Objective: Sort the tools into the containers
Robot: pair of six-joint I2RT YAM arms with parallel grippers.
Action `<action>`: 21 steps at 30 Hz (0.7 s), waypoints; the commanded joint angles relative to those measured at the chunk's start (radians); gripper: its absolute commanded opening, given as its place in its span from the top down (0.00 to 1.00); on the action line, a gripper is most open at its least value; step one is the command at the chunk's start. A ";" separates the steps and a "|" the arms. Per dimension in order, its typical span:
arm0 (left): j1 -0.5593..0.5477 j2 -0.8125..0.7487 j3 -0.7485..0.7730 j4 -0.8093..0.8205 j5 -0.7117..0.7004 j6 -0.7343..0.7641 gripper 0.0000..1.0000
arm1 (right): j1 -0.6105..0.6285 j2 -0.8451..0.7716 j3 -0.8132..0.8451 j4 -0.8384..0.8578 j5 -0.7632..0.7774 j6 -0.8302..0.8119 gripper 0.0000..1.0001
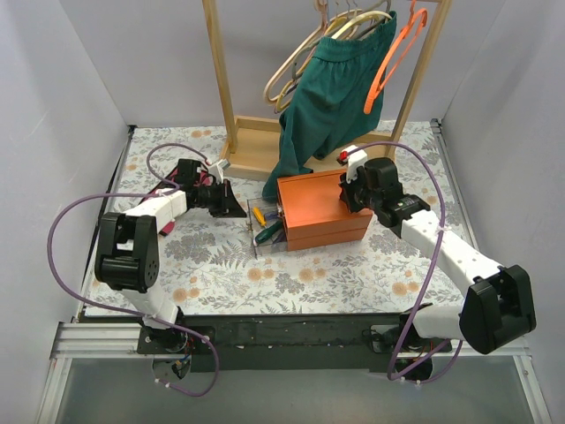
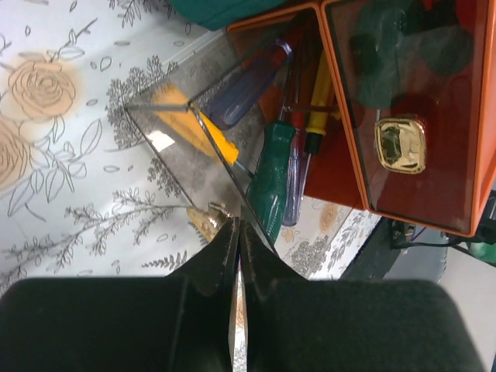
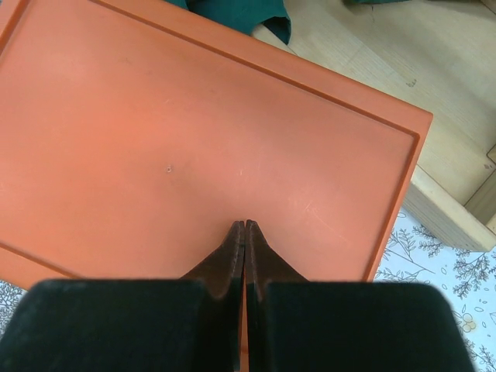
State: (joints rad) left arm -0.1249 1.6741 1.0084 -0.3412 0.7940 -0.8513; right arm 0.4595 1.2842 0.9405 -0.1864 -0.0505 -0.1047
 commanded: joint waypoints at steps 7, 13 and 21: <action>-0.093 0.120 0.137 0.016 0.030 0.032 1.00 | -0.008 -0.008 -0.072 -0.039 -0.032 0.030 0.99; -0.137 0.188 0.213 0.014 0.073 0.015 1.00 | -0.015 -0.017 -0.104 -0.044 -0.048 0.056 0.99; -0.171 0.266 0.233 0.125 0.234 -0.002 0.96 | -0.024 -0.008 -0.112 -0.048 -0.054 0.071 0.99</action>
State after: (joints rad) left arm -0.2749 1.9224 1.2125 -0.3035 0.8948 -0.8417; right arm 0.4385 1.2491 0.8719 -0.1009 -0.0856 -0.0544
